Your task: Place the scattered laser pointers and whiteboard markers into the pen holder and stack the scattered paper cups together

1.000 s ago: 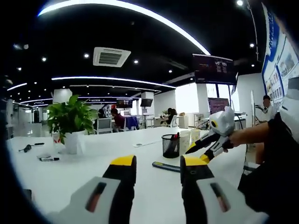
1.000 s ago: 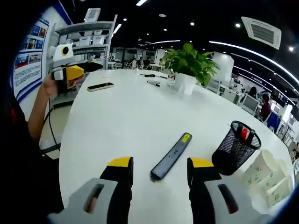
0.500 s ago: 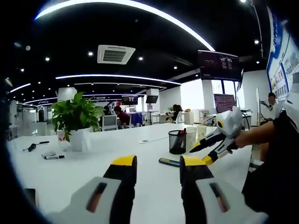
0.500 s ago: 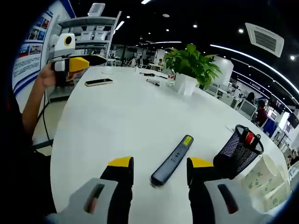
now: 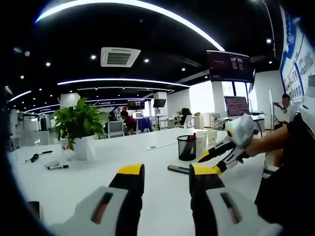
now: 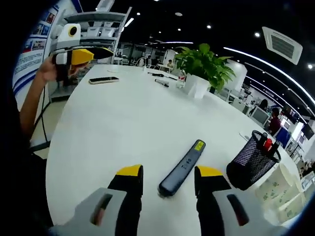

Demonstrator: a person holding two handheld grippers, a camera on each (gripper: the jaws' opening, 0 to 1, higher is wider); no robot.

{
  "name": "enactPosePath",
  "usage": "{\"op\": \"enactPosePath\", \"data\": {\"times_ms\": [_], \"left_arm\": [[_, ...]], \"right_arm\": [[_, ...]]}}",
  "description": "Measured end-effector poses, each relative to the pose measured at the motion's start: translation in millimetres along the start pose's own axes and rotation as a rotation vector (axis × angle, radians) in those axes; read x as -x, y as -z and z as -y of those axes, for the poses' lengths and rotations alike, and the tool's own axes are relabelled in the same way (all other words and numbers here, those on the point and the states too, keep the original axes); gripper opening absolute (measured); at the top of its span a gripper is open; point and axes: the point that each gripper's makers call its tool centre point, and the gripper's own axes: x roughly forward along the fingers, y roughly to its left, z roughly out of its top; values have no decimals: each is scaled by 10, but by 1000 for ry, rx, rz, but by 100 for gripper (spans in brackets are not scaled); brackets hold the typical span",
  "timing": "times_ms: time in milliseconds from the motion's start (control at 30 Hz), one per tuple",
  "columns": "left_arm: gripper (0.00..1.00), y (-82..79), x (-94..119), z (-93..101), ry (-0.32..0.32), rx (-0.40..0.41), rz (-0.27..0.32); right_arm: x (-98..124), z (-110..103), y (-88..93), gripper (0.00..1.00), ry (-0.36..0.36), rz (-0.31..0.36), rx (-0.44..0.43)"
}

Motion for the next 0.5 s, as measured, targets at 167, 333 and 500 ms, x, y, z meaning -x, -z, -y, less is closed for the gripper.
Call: {"op": "enactPosePath", "data": {"times_ms": [167,333,500], "left_arm": [[38,34,-8,-7,1,1,-12],[37,26,-23,10,5,-1,-10],[37,46,-44,38,14,-7,-20]], "right_arm": [[-57,54,77,44,16,-30,39],[-34,15,111,44,7,-34,16],[-62,70,177,44,11,-39,-32]]}}
